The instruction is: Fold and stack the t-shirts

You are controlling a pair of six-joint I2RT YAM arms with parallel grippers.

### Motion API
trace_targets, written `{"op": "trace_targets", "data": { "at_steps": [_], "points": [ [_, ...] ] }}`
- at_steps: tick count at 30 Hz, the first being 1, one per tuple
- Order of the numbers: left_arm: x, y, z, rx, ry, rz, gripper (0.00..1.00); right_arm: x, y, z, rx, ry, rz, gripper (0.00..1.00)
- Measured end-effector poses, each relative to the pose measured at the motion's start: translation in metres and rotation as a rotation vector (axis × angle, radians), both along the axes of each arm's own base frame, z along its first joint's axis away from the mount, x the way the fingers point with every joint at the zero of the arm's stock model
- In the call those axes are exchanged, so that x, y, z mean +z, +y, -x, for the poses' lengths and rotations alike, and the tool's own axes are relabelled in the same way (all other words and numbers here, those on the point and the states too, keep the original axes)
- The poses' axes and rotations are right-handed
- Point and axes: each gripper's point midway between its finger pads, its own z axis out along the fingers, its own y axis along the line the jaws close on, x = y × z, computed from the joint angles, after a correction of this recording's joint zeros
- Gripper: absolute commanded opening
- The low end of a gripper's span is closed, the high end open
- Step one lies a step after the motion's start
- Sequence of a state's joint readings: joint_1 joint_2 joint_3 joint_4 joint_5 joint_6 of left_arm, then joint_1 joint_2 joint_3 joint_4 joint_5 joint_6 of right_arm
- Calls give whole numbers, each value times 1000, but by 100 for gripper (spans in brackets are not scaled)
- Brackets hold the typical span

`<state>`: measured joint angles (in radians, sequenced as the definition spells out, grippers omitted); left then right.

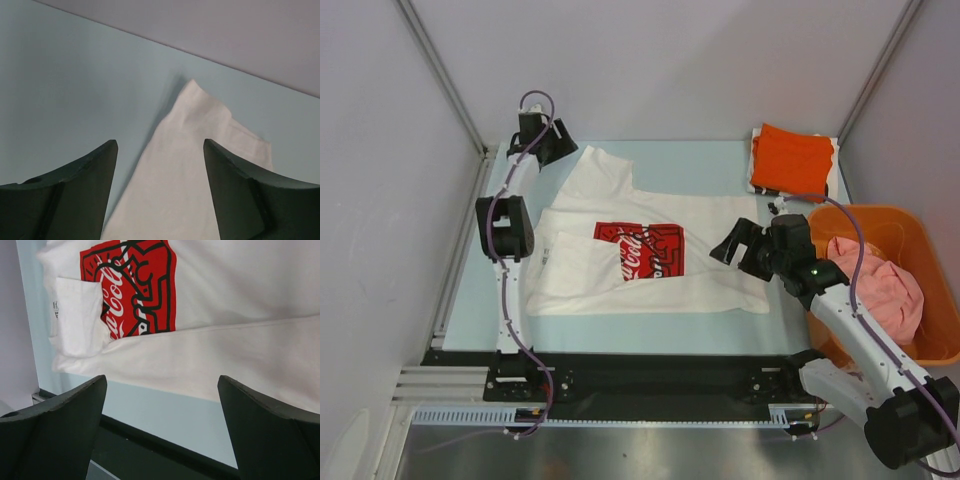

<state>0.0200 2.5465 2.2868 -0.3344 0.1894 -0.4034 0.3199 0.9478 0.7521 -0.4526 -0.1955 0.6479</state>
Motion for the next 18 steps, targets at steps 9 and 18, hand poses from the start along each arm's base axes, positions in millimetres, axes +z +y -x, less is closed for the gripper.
{"op": "trace_targets", "data": {
  "at_steps": [9, 18],
  "points": [
    [-33, -18, -30, 49, -57, 109, 75, 1, 5, -1, 39, -30, 17, 99],
    [-44, -63, -39, 60, -63, 309, 58, 0, 0, -1, 34, -44, 49, 100]
  ]
}}
